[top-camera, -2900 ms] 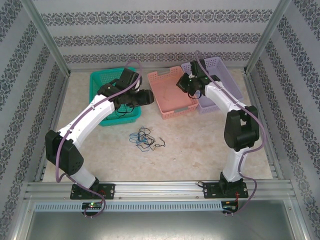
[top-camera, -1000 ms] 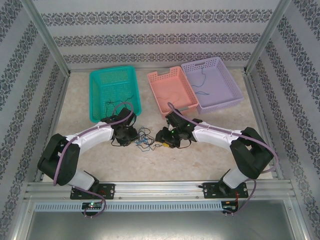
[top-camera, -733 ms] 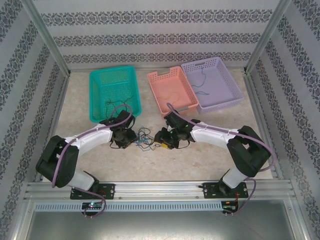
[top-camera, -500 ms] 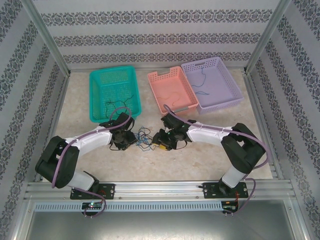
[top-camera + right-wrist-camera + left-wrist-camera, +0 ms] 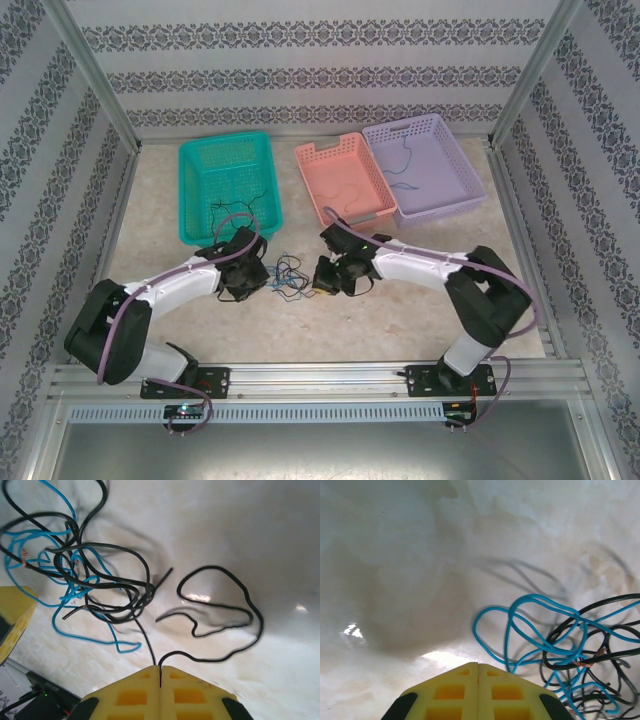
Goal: Untangle the cables
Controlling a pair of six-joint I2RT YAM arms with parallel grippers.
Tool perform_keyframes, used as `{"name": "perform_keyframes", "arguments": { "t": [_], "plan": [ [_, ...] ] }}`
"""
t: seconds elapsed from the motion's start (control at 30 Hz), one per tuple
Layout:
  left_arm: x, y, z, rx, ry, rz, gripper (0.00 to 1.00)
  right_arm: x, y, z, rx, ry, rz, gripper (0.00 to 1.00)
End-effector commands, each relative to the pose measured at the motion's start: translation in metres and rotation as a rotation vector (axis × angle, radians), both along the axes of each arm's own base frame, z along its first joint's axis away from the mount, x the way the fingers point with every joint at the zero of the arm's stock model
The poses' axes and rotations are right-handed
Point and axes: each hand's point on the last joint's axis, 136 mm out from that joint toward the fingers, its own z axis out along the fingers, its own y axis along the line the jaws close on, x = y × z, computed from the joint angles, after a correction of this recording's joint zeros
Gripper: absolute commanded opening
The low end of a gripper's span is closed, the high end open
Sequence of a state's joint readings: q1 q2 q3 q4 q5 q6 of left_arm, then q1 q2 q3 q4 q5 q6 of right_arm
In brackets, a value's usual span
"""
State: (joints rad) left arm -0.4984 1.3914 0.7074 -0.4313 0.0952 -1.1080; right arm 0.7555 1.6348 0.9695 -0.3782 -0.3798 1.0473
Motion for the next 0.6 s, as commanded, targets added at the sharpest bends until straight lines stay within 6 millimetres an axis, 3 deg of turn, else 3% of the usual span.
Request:
{"name": "perform_keyframes", "arguments": {
  "t": [0.0, 0.27, 0.43, 0.5, 0.57],
  "plan": [
    [-0.014, 0.021, 0.003, 0.098, -0.005, 0.004, 0.0, 0.001, -0.043, 0.018, -0.089, -0.08, -0.002, 0.0],
    [-0.031, 0.04, 0.014, 0.147, -0.018, 0.021, 0.0, 0.019, -0.123, 0.063, -0.138, -0.197, -0.111, 0.0],
    [-0.02, 0.03, 0.039, 0.103, -0.081, 0.001, 0.0, 0.026, -0.13, 0.081, -0.122, -0.238, -0.072, 0.0],
    [-0.011, 0.017, 0.055, 0.058, -0.133, -0.043, 0.11, 0.026, -0.13, 0.082, -0.142, -0.239, -0.039, 0.0],
    [0.001, -0.008, 0.075, -0.008, -0.208, -0.146, 0.32, 0.026, -0.133, 0.081, -0.167, -0.254, -0.019, 0.0]
  ]
}}
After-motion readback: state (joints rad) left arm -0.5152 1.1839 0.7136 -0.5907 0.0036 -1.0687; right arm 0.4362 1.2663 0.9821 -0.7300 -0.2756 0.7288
